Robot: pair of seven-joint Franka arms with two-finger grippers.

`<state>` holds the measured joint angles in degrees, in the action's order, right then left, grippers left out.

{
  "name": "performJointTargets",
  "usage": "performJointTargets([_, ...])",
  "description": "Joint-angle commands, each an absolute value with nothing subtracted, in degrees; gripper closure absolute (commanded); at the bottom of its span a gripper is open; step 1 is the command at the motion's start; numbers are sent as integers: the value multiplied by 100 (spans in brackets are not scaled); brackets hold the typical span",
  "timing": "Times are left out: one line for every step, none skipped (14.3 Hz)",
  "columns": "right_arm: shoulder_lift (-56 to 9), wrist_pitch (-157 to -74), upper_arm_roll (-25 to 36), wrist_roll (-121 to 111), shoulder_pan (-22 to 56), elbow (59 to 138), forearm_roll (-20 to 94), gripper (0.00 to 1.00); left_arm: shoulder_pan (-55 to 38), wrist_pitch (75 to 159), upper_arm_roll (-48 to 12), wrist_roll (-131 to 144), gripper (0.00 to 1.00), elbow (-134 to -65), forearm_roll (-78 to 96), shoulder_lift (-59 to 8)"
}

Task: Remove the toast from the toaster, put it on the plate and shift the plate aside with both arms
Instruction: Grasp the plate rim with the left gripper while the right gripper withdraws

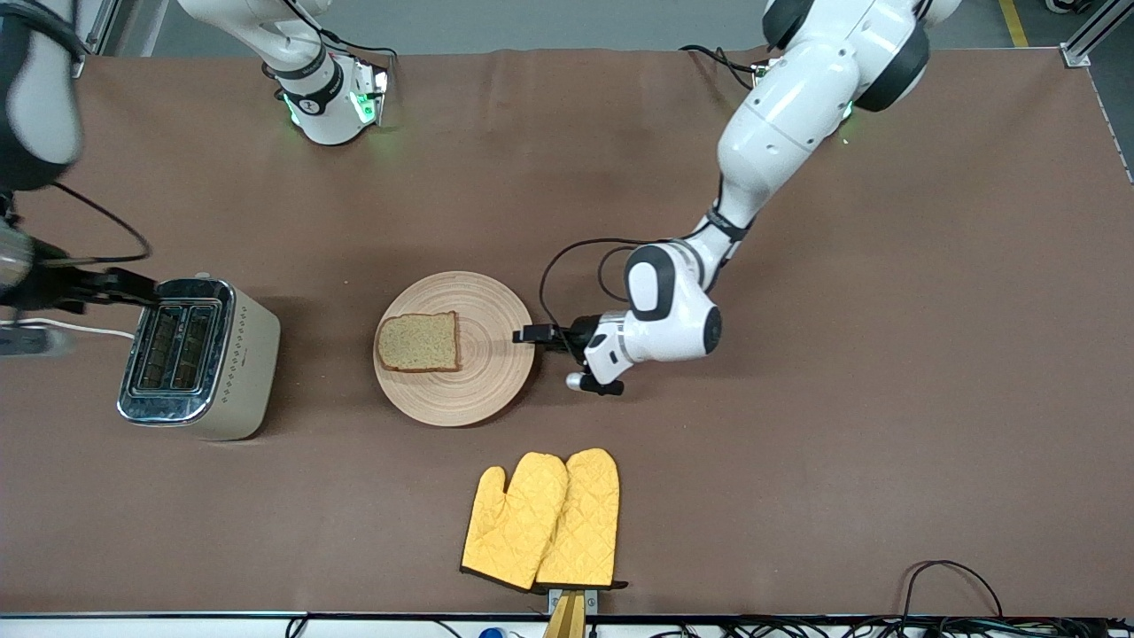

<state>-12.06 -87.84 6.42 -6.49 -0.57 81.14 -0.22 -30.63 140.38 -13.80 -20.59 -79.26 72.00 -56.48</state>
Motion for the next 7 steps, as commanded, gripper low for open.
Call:
performJointTargets([-722,-8177,395,-606,-457,7954,70,0,-3129,14106,-1362,-2407,20,-7594,7532,-5898])
performJointTargets([-468,-8078,465,-589,-457,8006,79,0,-3138,14106,-1362,-2547,66,-7594,7541,-5906])
performJointTargets([-370,-8051,475,-580,-414,8016,79,0,-3138,14106,-1362,-2584,83,-7602,7550,-5906])
performJointTargets([-317,-8059,475,-484,-300,8024,70,0,-3129,14106,-1362,-2593,100,-7611,7698,-5898])
performJointTargets([-316,-8060,475,-179,-134,8042,44,0,-3138,14106,-1362,-2654,100,-7611,7917,-5906])
performJointTargets([-316,-8077,475,129,-1,8120,0,0,-3172,14106,-1362,-2689,100,-7611,7936,-5906])
performJointTargets([-308,-8103,466,167,26,8147,-9,0,-3190,14106,-1354,-2724,100,-7611,7937,-5906])
